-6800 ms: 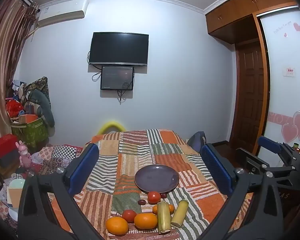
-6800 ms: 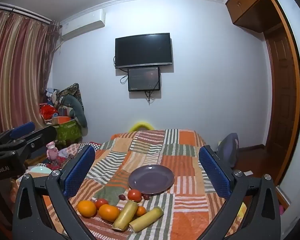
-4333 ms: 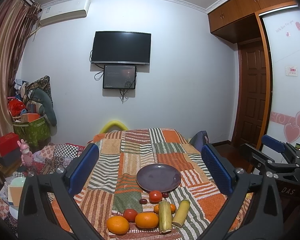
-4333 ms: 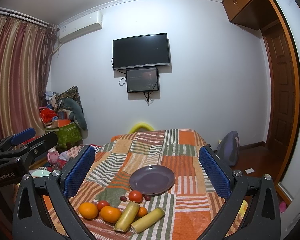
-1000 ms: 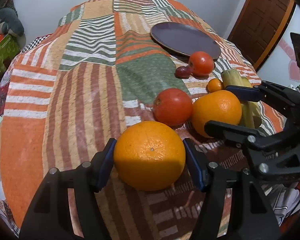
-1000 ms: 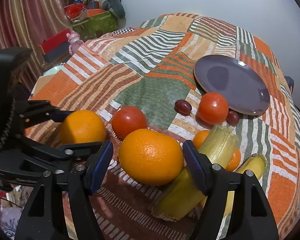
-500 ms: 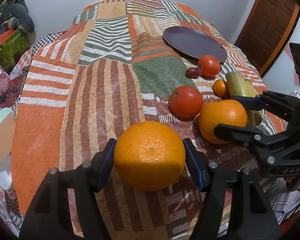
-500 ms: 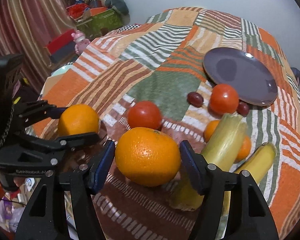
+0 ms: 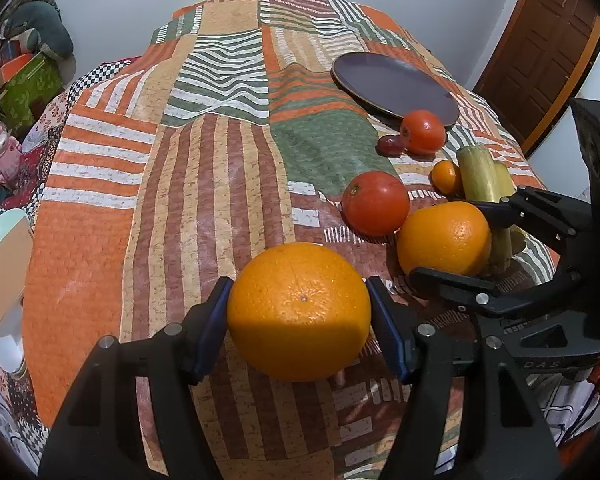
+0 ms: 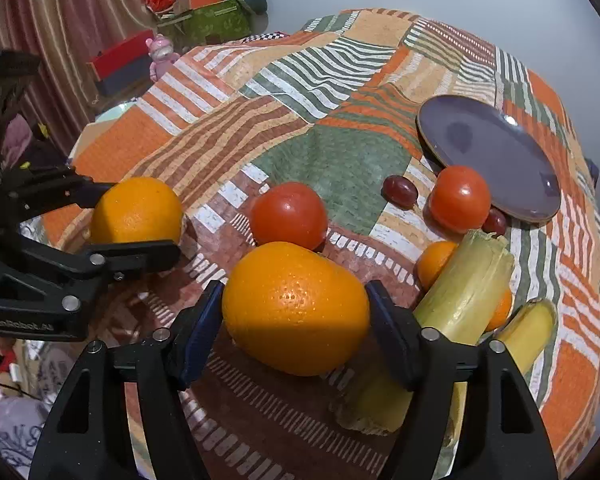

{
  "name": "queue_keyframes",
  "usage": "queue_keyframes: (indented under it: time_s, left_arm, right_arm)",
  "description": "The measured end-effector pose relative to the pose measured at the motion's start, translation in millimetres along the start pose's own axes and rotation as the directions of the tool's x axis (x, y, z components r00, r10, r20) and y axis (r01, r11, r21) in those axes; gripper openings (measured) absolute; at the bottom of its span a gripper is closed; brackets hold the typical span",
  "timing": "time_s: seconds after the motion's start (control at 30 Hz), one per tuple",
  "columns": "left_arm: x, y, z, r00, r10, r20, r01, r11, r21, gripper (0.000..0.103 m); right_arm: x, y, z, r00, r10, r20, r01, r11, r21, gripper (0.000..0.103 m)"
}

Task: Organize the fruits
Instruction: 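Close the left tool on a large orange while the right tool grasps the other orange, then lift the orange in the left tool toward the purple plate while the right tool carries its orange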

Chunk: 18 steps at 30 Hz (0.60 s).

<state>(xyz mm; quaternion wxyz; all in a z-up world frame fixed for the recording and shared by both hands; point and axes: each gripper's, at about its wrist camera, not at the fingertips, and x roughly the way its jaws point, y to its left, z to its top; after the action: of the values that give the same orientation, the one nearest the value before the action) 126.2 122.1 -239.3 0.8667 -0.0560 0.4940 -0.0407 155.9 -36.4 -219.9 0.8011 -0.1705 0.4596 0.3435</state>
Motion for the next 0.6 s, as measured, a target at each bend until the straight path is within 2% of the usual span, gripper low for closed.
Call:
queue_keyframes:
  time_s: [0.23, 0.4, 0.6]
  left_arm:
    - [-10, -3, 5, 1.000, 0.012, 0.020, -0.012, 1.000, -0.005, 0.065]
    - [-26, -14, 17, 0.997, 0.011, 0.073, -0.012, 1.000, 0.012, 0.065]
    - [-45, -33, 46, 0.988, -0.004, 0.156, -0.001, 0.999, 0.033, 0.065]
  right_arm:
    - [-11, -13, 1, 0.998, 0.068, 0.017, -0.069, 0.994, 0.080, 0.066]
    - [-39, -31, 5, 0.993, 0.071, 0.098, -0.085, 0.986, 0.147, 0.066]
    - [-79, -63, 11, 0.980, -0.021, 0.198, -0.017, 0.982, 0.187, 0.066]
